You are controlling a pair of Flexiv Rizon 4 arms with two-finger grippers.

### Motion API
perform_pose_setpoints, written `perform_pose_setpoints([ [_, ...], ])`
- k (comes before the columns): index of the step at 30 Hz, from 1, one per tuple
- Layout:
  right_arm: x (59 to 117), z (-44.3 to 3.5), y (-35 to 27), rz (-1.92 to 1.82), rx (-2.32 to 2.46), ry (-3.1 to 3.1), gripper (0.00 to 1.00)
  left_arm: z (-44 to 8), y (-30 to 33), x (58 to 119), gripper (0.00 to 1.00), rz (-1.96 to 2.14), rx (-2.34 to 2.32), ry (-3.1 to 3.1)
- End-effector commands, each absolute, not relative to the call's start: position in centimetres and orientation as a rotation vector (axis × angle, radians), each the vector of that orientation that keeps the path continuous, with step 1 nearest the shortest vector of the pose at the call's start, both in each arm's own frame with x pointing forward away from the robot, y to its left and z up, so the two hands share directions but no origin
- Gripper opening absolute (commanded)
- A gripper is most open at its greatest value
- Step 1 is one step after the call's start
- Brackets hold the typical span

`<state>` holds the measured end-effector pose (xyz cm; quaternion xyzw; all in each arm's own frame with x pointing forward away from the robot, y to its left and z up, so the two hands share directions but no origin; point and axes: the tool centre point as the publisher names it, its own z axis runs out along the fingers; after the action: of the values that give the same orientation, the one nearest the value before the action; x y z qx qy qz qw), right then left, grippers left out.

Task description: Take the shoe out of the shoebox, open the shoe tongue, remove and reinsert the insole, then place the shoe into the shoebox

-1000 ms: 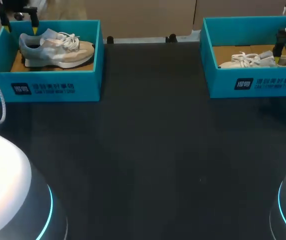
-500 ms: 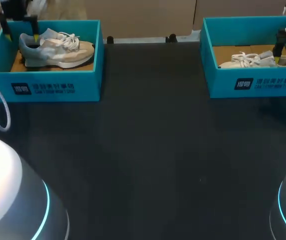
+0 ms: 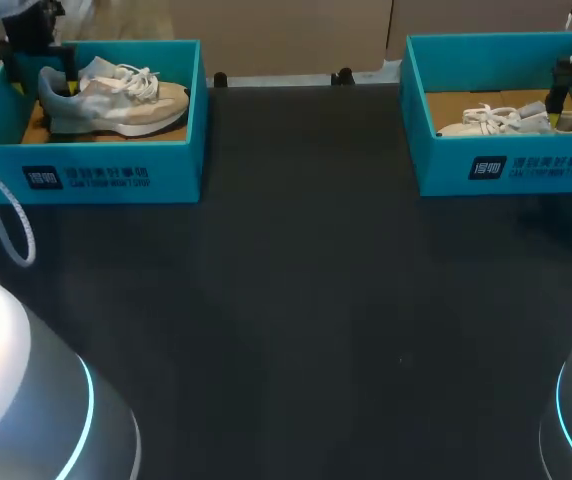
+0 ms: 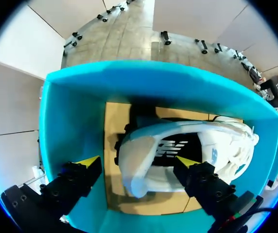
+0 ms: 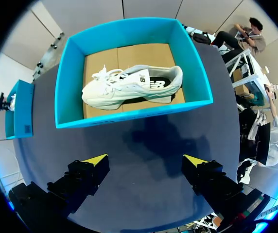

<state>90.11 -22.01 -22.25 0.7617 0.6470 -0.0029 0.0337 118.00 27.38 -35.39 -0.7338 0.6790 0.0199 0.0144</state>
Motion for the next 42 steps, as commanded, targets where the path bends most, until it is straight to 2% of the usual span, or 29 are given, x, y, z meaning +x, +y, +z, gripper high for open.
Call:
perform_pose_setpoints([
  [1, 90.0, -22.3, -22.0, -0.006, 2.341, 1.989, 1.0, -36.6, 27.6, 119.6, 0.81, 0.101, -2.307, 2.137],
  [6, 90.0, -22.3, -22.0, -0.006, 2.341, 1.989, 1.0, -37.1, 27.7, 119.9, 0.68, 0.109, -2.308, 2.145],
  [10, 90.0, -22.3, -22.0, -0.006, 2.341, 1.989, 1.0, -37.4, 28.1, 120.1, 0.68, 0.107, -2.306, 2.156],
  [11, 90.0, -22.3, -22.0, -0.006, 2.341, 1.989, 1.0, -37.5, 28.3, 120.1, 0.63, 0.105, -2.305, 2.159],
  [12, 90.0, -22.3, -22.0, -0.006, 2.341, 1.989, 1.0, -37.6, 28.4, 120.1, 0.63, 0.105, -2.304, 2.161],
  [13, 90.0, -22.3, -22.0, -0.006, 2.341, 1.989, 1.0, -37.6, 28.4, 120.1, 0.63, 0.105, -2.304, 2.162],
  [17, 90.0, -22.3, -22.0, -0.006, 2.341, 1.989, 1.0, -37.8, 28.8, 120.0, 0.77, 0.113, -2.283, 2.18],
  [20, 90.0, -22.3, -22.0, -0.006, 2.341, 1.989, 1.0, -37.9, 28.9, 119.9, 0.73, 0.118, -2.281, 2.183],
  [23, 90.0, -22.3, -22.0, -0.006, 2.341, 1.989, 1.0, -38.0, 29.1, 119.8, 0.83, 0.117, -2.279, 2.193],
  [26, 90.0, -22.3, -22.0, -0.006, 2.341, 1.989, 1.0, -38.3, 29.1, 119.8, 0.76, 0.121, -2.279, 2.2],
  [30, 90.0, -22.3, -22.0, -0.006, 2.341, 1.989, 1.0, -38.7, 28.9, 119.8, 0.74, 0.125, -2.279, 2.211],
  [33, 90.0, -22.3, -22.0, -0.006, 2.341, 1.989, 1.0, -39.0, 28.8, 119.9, 0.61, 0.131, -2.277, 2.221],
  [36, 90.0, -22.3, -22.0, -0.006, 2.341, 1.989, 1.0, -39.2, 28.7, 119.9, 0.59, 0.142, -2.274, 2.229],
  [38, 90.0, -22.3, -22.0, -0.006, 2.341, 1.989, 1.0, -39.4, 28.6, 119.9, 0.45, 0.15, -2.274, 2.231],
  [39, 90.0, -22.3, -22.0, -0.006, 2.341, 1.989, 1.0, -39.4, 28.6, 119.9, 0.3, 0.154, -2.274, 2.231],
  [40, 90.0, -22.3, -22.0, -0.006, 2.341, 1.989, 1.0, -39.4, 28.6, 119.9, 0.08, 0.157, -2.273, 2.232],
  [41, 90.0, -22.3, -22.0, -0.006, 2.341, 1.989, 1.0, -39.4, 28.6, 119.8, 0.0, 0.16, -2.272, 2.233],
  [42, 90.0, -22.3, -22.0, -0.006, 2.341, 1.989, 1.0, -39.4, 28.6, 119.8, 0.0, 0.165, -2.269, 2.235],
])
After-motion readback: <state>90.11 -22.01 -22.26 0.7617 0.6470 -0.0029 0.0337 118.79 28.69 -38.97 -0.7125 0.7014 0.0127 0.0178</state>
